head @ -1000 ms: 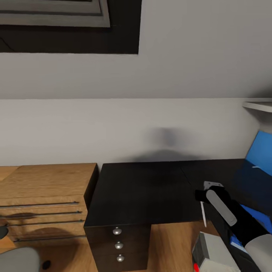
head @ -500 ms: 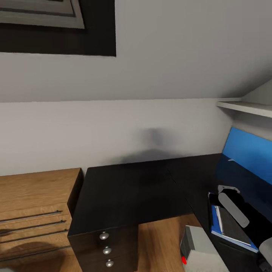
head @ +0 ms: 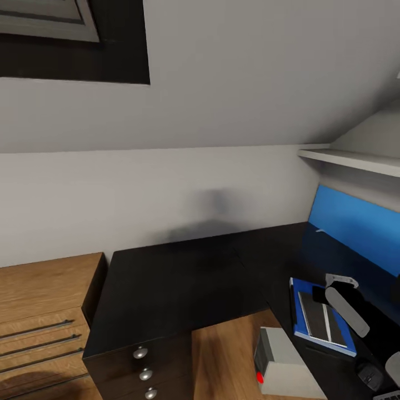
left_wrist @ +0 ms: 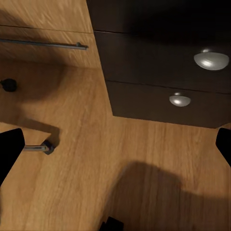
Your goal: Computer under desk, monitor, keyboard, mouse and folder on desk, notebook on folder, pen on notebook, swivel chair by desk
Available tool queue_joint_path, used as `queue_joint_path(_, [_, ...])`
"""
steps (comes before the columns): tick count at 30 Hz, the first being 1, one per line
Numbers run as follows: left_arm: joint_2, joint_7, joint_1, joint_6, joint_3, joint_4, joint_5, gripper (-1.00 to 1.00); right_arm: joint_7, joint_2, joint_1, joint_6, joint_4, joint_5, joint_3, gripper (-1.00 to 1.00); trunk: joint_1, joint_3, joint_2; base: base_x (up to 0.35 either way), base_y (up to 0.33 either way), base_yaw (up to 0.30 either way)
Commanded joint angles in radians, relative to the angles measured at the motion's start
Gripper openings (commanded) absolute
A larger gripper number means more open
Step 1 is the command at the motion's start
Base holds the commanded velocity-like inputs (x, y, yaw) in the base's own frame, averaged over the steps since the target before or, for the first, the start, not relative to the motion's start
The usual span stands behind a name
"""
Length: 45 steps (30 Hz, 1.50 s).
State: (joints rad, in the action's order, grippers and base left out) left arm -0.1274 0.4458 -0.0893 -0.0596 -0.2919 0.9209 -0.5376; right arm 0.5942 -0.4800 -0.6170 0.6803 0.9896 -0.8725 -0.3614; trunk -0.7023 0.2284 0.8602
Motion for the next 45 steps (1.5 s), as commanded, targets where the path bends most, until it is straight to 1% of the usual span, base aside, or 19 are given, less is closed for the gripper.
queue_joint_path(1, [-0.001,0.007,0.0,-0.006,-0.005,0.001,-0.01,1.0,-0.006,-0.001,-0.001,-0.016,-0.012,0.004,-0.005,-1.0,0.0,0.001,0.001,0.0,0.0,-0.011])
queue_joint_path(3, [-0.001,0.006,0.0,-0.005,-0.006,0.002,-0.011,1.0,-0.072,0.002,-0.001,-0.041,-0.037,0.066,-0.007,-1.0,0.0,0.001,0.001,0.0,0.0,-0.004])
queue_joint_path(4, [-0.001,0.007,0.0,-0.005,-0.006,0.002,-0.011,1.0,-0.089,0.002,-0.001,-0.047,-0.041,0.086,-0.007,-1.0,0.0,0.001,0.001,0.0,0.0,-0.002])
queue_joint_path(8, [-0.001,0.006,0.0,-0.005,-0.007,0.002,-0.011,1.0,-0.112,0.003,-0.001,-0.072,-0.046,0.118,-0.007,-1.0,0.0,0.001,0.001,0.0,0.0,-0.001])
queue_joint_path(12, [-0.002,0.006,0.0,-0.005,-0.01,0.003,-0.011,1.0,-0.12,0.004,-0.001,-0.105,-0.048,0.128,-0.009,-1.0,0.0,0.001,0.001,0.046,0.0,0.0])
queue_joint_path(19, [-0.002,0.006,0.0,-0.005,-0.018,0.003,-0.01,1.0,-0.122,0.004,-0.001,-0.123,-0.05,0.132,-0.008,-1.0,0.0,0.001,0.001,0.23,0.0,0.0])
queue_joint_path(20, [-0.001,0.006,0.0,-0.005,-0.024,0.003,-0.01,1.0,-0.122,0.004,-0.001,-0.14,-0.112,0.142,-0.009,-1.0,0.0,0.001,0.001,0.031,-0.007,0.0])
queue_joint_path(23, [-0.001,0.006,0.0,-0.004,-0.025,0.002,-0.011,1.0,-0.122,0.005,-0.002,-0.149,-0.145,0.153,-0.01,-1.0,0.0,0.001,0.001,0.036,-0.086,0.0])
queue_joint_path(24, [-0.001,0.005,0.0,-0.004,-0.026,0.001,-0.011,1.0,-0.122,0.005,-0.003,-0.157,-0.172,0.16,-0.009,-1.0,0.0,0.001,0.001,0.009,-0.16,0.0])
queue_joint_path(30, [-0.001,0.005,0.0,-0.003,-0.026,0.003,-0.012,1.0,-0.122,0.006,-0.003,-0.173,-0.207,0.165,-0.009,-1.0,0.0,0.001,0.001,0.003,-0.052,0.0])
queue_joint_path(32, [-0.001,0.006,0.0,-0.004,-0.026,0.007,-0.012,1.0,-0.122,0.007,-0.003,-0.179,-0.21,0.177,-0.009,-1.0,0.0,0.001,0.001,0.0,-0.007,0.0])
queue_joint_path(33, [0.002,0.007,0.0,-0.005,-0.026,0.01,-0.013,1.0,-0.122,0.009,-0.003,-0.18,-0.211,0.19,-0.008,-1.0,-0.004,0.004,0.008,0.0,-0.002,0.0])
queue_joint_path(35, [0.009,0.007,0.0,-0.005,-0.026,0.011,-0.012,1.0,-0.122,0.011,-0.003,-0.181,-0.212,0.201,-0.008,-1.0,-0.012,0.011,0.022,0.0,-0.001,0.0])
queue_joint_path(36, [0.011,0.007,0.0,-0.005,-0.025,0.011,-0.012,1.0,-0.122,0.011,-0.003,-0.181,-0.211,0.202,-0.008,-1.0,-0.016,0.014,0.029,0.0,0.0,0.0])
queue_joint_path(37, [0.016,0.007,0.0,-0.005,-0.025,0.011,-0.012,1.0,-0.122,0.014,-0.003,-0.182,-0.211,0.205,-0.008,-1.0,-0.016,0.014,0.029,0.0,0.0,0.0])
queue_joint_path(41, [0.021,0.006,0.0,-0.005,-0.024,0.012,-0.012,1.0,-0.122,0.018,-0.003,-0.182,-0.21,0.208,-0.008,-1.0,-0.016,0.014,0.029,0.0,0.0,0.0])
queue_joint_path(45, [0.022,0.007,0.0,-0.005,-0.024,0.012,-0.012,1.0,-0.122,0.018,-0.003,-0.182,-0.21,0.208,-0.008,-1.0,-0.031,0.026,0.057,0.0,0.0,0.0])
